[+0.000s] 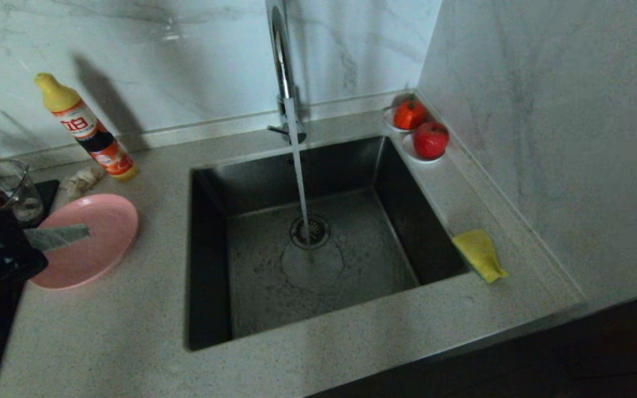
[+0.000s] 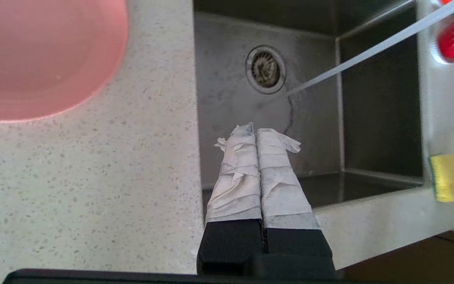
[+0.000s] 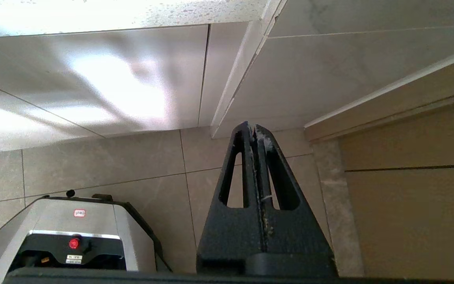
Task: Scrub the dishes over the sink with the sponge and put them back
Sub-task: Turn off the faucet
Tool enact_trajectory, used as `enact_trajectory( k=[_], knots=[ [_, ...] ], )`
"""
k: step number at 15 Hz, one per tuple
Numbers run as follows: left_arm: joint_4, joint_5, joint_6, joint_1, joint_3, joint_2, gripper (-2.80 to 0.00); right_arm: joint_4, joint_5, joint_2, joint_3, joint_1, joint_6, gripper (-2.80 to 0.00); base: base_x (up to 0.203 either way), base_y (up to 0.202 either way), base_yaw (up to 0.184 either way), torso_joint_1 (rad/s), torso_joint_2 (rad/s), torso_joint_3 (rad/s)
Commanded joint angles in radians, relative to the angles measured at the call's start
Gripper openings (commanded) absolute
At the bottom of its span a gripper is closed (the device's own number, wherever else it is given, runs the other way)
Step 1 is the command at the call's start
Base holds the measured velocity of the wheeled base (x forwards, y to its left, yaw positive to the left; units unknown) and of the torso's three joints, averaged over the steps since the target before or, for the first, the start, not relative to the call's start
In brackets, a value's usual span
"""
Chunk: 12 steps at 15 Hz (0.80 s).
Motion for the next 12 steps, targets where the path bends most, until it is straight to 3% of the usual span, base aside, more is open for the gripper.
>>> enact_trajectory(
  k=[1,5,12],
  knots=[
    [-0.001,-0.004,-0.001,0.000,-0.001,-0.010,-2.80,0.001,0.000,0.004,0.000,0.000,-0.002,-2.80,0.000,0.000,0.000,0.000,0.00,0.000],
    [0.011,-0.033,-0.006,-0.001,0.001,-0.037,-2.80,0.046,-0.004,-0.013,-0.002,0.048,0.032,-2.80,0.000,0.000,0.000,0.000,0.00,0.000],
    [0.014,-0.029,-0.004,0.000,0.031,-0.027,-2.80,0.044,-0.010,-0.274,0.000,0.087,0.084,-2.80,0.000,0.000,0.000,0.000,0.00,0.000]
  ],
)
